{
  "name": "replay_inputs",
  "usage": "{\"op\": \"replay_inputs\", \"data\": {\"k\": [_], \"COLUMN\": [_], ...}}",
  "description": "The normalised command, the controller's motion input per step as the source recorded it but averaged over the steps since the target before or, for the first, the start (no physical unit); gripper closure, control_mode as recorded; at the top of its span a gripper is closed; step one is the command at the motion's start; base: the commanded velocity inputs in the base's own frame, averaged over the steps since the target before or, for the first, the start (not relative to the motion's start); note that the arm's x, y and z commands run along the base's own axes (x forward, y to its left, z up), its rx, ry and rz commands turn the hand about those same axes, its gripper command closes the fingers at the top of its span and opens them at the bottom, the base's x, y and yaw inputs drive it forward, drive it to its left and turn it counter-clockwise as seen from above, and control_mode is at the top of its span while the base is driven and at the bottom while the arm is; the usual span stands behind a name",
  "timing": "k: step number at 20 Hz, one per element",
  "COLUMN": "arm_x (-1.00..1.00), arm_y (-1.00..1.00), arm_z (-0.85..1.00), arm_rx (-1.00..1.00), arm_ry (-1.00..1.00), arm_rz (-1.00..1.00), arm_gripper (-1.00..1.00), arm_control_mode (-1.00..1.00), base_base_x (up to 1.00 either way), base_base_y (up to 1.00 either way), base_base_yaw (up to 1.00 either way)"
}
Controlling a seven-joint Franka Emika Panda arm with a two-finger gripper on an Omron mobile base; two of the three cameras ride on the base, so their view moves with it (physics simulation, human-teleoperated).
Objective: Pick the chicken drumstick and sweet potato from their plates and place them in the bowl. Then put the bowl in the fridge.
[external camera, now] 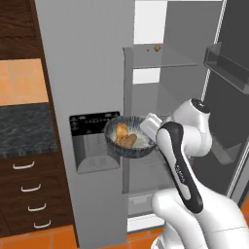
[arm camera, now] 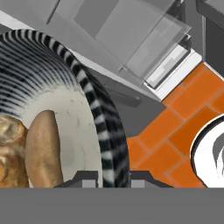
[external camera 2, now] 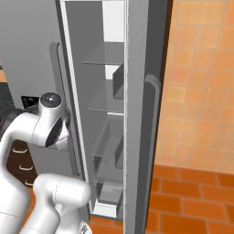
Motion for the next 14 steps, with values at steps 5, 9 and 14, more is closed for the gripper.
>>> {"op": "replay_inputs", "data": {"k": [5,9,14], "arm_x": [0.13,-0.20,0.50], "arm_y": [-0.27,-0.93,-0.75], "arm_z": [0.29,0.42,0.18], "arm_rx": [0.03,0.15,0.05], "arm_ry": [-0.22,-0.17,-0.01], "arm_rz": [-0.45,-0.17,-0.11], "arm_gripper": [1.00,1.00,1.00], "arm_control_mode": [-1.00,-1.00,-1.00], "base_base_x": [0.00,0.00,0.00], "base_base_y": [0.00,0.00,0.00], "base_base_yaw": [0.00,0.00,0.00]}}
